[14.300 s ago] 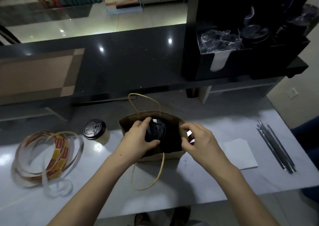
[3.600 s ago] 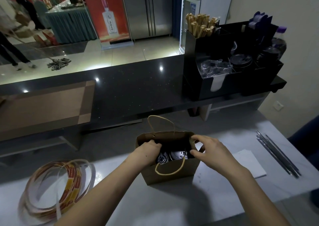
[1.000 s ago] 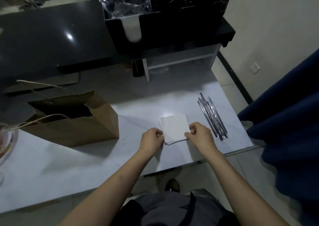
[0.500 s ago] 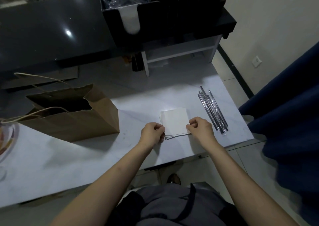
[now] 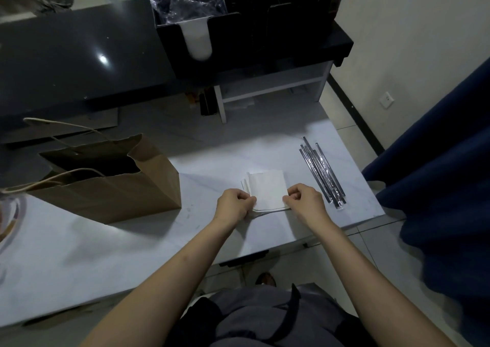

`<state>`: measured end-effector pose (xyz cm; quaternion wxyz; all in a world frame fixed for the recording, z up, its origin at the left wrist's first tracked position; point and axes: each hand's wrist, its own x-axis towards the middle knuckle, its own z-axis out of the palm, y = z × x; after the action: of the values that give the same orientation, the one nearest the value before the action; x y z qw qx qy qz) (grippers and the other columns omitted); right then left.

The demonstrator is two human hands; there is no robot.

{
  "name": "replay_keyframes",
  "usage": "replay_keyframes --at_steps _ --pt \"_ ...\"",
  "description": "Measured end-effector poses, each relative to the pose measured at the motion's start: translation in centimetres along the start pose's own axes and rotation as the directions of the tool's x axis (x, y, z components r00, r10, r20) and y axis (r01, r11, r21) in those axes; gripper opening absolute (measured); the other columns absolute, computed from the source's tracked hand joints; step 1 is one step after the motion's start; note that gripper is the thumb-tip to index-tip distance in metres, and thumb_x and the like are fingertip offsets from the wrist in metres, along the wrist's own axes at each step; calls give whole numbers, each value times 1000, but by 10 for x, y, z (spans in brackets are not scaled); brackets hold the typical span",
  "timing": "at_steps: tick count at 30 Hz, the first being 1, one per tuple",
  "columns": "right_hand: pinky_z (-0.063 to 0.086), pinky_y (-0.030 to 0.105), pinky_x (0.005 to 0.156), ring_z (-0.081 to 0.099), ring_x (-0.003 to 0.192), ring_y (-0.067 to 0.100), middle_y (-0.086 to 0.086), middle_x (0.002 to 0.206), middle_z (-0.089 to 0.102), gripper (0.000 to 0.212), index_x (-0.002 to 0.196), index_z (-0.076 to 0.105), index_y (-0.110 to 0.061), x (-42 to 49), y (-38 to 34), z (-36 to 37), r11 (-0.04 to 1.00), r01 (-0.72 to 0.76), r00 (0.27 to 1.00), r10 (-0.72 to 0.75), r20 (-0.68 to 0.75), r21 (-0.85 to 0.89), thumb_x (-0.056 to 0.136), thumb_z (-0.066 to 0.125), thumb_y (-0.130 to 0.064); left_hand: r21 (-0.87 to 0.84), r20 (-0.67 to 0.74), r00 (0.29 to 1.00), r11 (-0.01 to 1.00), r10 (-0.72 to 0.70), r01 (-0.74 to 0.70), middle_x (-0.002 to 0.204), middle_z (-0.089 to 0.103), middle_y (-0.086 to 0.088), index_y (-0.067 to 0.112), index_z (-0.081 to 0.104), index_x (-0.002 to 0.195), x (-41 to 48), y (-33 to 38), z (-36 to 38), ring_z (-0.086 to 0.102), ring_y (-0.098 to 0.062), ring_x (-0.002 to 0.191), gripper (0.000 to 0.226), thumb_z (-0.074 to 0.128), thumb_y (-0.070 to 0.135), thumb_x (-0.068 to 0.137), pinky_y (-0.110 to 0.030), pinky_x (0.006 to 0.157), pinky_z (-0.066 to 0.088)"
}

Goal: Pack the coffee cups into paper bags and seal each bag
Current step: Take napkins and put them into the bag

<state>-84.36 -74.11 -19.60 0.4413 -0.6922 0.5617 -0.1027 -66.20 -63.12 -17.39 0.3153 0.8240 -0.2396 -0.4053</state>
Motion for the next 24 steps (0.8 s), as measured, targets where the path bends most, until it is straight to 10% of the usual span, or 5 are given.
replay_keyframes --at_steps 16,24 --pt "62 39 80 71 86 20 -2 90 74 7 98 74 -21 -2 -13 -7 969 -22 997 39 -68 245 92 72 -23 -258 62 974 947 216 -193 71 65 2 4 65 84 -23 42 -19 65 -13 65 13 70 15 87 -39 77 61" --pt "59 33 72 71 81 23 12 95 76 21 102 73 1 -10 -55 -10 673 -250 963 99 250 696 101 66 -19 -377 49 949 886 311 -271 77 51 -10 -7 58 91 -42 74 -51 53 -21 75 11 63 3 94 -44 82 60"
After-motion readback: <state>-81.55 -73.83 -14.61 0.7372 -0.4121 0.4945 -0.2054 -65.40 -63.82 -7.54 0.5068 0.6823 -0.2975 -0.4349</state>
